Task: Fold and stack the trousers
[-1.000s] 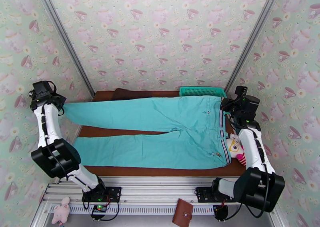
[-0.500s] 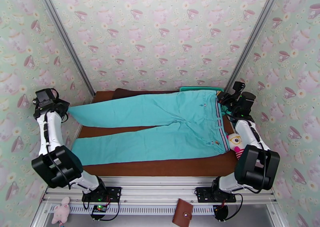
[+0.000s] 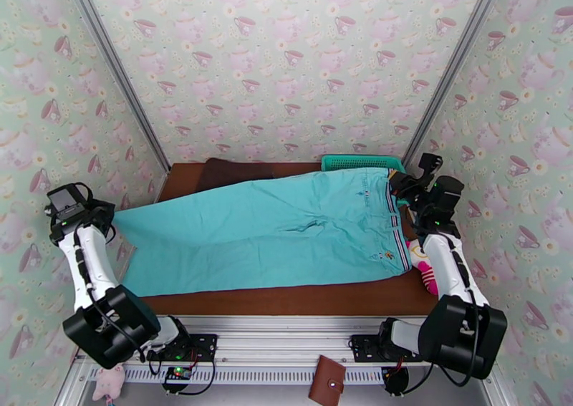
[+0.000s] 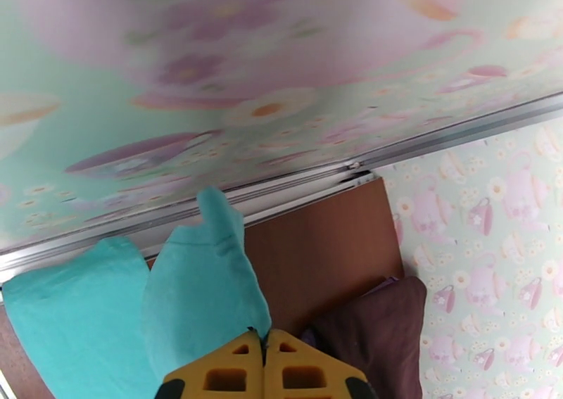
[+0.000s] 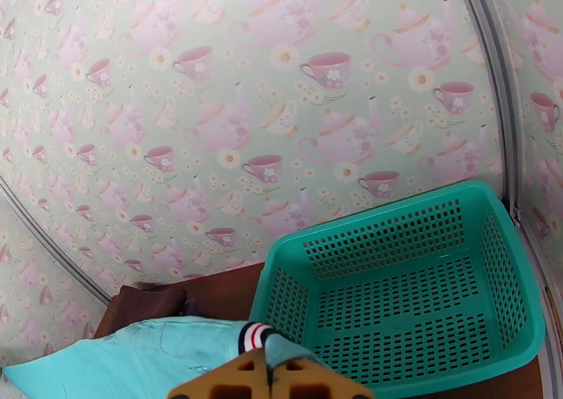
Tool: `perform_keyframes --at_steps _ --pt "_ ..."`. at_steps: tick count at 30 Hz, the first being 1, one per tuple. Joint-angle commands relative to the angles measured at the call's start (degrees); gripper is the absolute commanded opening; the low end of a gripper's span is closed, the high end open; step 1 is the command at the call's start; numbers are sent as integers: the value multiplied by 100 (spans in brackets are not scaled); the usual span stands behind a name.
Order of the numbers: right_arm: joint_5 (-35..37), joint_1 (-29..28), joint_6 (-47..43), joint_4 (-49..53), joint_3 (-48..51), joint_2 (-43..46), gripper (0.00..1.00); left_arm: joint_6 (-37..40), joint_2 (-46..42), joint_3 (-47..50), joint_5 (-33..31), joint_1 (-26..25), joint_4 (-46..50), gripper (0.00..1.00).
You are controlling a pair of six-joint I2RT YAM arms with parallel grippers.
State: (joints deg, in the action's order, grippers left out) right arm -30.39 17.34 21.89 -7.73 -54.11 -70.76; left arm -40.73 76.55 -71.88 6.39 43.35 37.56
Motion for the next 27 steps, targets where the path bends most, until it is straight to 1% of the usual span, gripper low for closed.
perform_keyframes --at_steps 1,5,8,11,13,16,19,22,24,25,27 --pt "744 41 -474 280 349 432 0 114 -246 409 396 302 -319 0" --pt "1164 109 -539 133 779 629 0 225 -228 867 1191 747 -895 0" --pt "1381 138 -493 -94 1021 783 0 357 -66 921 1380 979 -927 0" --pt "1575 138 -528 -62 1169 1033 0 235 -26 1002 1545 1165 -1090 0" --pt "1761 138 -529 -101 1293 1205 0 267 61 880 1496 1167 -1062 0" --pt "1810 138 -558 -218 1345 1243 0 140 261 674 1479 1117 -1110 0" --pt "1838 140 -590 -154 1098 994 0 -19 517 353 1276 997 -1107 0" --pt "1771 147 -467 -494 910 699 0 -213 707 143 951 800 -1292 0" --pt "1645 147 -447 -809 838 519 0 -291 856 74 840 717 -1365 0" --pt "1615 147 -432 -932 795 441 0 -336 923 90 676 702 -1429 0" --pt "1541 147 -436 -1117 746 334 0 -447 990 267 549 678 -1685 0"
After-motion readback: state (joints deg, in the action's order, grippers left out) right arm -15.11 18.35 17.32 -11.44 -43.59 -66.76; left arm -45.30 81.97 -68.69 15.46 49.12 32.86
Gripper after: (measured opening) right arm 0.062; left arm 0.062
